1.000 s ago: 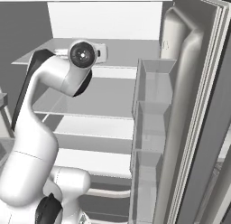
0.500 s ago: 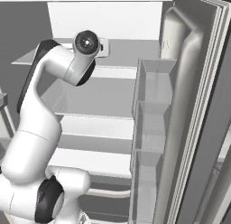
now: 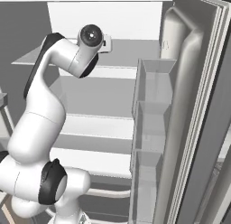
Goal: There is a bowl on the dining counter. Grab a lemon wedge from the fridge and place it in the bowl. Then get the liquor bottle and glass cup from the cabinet and place them next to the bowl.
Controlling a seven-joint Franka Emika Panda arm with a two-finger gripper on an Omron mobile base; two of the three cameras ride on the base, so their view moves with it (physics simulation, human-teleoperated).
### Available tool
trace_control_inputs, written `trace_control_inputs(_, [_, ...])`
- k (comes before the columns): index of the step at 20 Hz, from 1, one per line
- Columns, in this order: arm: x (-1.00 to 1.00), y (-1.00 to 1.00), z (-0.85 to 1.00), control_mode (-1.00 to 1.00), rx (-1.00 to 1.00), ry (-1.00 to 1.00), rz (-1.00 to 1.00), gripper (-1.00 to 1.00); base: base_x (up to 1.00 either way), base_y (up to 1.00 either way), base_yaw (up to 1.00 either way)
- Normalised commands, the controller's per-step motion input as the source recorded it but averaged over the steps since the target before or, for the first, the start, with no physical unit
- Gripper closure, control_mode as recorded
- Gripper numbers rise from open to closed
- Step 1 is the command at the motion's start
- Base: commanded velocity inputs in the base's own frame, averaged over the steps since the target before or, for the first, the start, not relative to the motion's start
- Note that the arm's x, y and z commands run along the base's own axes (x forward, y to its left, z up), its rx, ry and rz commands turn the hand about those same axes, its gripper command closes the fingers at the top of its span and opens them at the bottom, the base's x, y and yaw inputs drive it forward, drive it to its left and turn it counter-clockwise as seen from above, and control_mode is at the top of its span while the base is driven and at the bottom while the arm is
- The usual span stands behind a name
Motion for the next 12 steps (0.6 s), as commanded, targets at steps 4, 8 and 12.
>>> trace_control_inputs(4, [0.21, 0.16, -0.2, -1.0, -0.04, 0.01, 0.0, -1.0, 0.0, 0.0, 0.0])
trace_control_inputs(8, [0.17, 0.16, -0.15, -1.0, -0.02, 0.0, 0.01, -1.0, 0.0, 0.0, 0.0])
trace_control_inputs(12, [0.06, 0.05, -0.03, -1.0, -0.02, 0.0, 0.05, -1.0, 0.0, 0.0, 0.0])
